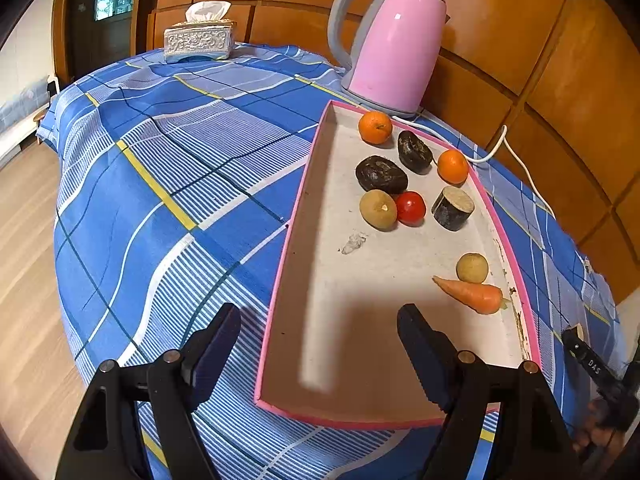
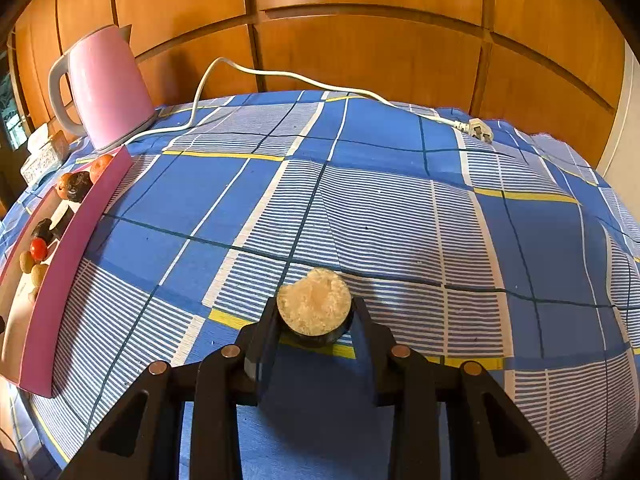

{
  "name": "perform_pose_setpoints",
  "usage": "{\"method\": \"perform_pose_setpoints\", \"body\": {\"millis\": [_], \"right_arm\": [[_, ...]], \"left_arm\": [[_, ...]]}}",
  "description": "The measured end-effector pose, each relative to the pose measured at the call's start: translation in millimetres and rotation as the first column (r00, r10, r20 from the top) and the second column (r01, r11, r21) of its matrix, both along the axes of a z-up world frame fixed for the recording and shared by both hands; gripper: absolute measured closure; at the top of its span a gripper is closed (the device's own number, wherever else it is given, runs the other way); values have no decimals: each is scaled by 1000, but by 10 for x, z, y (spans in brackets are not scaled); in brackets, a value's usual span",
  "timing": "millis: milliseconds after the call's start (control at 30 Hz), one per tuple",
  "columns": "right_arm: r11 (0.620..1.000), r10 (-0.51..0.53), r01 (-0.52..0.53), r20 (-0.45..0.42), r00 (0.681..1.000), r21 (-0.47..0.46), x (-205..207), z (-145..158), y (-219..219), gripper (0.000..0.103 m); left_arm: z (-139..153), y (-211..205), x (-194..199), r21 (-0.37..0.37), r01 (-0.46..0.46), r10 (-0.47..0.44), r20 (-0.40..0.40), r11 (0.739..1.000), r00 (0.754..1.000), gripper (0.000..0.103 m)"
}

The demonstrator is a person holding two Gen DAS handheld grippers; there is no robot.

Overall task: Organize fruits
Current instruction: 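Carry the beige slice into the tray beside the brown cylinder and open the right gripper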

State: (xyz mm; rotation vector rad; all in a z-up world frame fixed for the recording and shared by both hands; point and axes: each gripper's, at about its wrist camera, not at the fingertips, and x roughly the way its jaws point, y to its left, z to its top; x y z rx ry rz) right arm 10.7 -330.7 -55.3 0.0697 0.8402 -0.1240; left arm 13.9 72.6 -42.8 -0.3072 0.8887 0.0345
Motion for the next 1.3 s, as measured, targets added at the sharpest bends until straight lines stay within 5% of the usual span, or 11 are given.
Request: {"method": "perform_pose_setpoints", "body": {"millis": [400, 800, 1300], "right_arm": [[1000, -9, 10, -32, 999, 14, 12, 48, 39, 69], [978, 173, -168, -32, 984, 124, -71, 185, 499, 69], [865, 498, -496, -3, 867, 72, 31, 491, 1511, 69]], "left_arm": [[48, 69, -36, -11, -22, 22, 16, 1000, 1000, 22], [47, 128, -26, -25, -42, 42, 14, 999, 999, 22], [17, 213, -1, -42, -72, 72, 5, 997, 997, 22]]}}
